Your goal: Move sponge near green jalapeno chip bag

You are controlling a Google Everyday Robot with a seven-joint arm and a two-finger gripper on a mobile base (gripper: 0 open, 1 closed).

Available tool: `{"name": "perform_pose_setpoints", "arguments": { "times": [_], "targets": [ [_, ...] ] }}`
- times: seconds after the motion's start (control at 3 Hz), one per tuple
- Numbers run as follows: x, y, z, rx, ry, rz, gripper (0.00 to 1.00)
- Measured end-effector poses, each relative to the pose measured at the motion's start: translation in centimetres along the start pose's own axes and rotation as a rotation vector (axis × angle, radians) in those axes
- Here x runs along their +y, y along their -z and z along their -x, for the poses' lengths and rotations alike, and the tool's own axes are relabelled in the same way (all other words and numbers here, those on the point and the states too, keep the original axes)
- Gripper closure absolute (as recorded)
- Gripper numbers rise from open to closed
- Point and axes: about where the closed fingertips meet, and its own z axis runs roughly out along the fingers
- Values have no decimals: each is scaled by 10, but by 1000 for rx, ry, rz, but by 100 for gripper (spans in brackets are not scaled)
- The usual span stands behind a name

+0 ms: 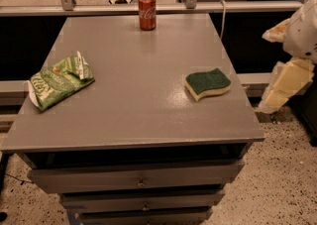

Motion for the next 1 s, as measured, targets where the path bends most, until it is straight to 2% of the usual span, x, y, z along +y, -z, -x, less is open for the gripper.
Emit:
{"name": "perform_pose_setpoints", "arguments": {
  "times": [0.67, 1.0],
  "targets": [
    [-53, -76, 1, -188, -105, 46, 0],
    [-63, -107, 7, -249, -139, 74, 0]
  ]
}}
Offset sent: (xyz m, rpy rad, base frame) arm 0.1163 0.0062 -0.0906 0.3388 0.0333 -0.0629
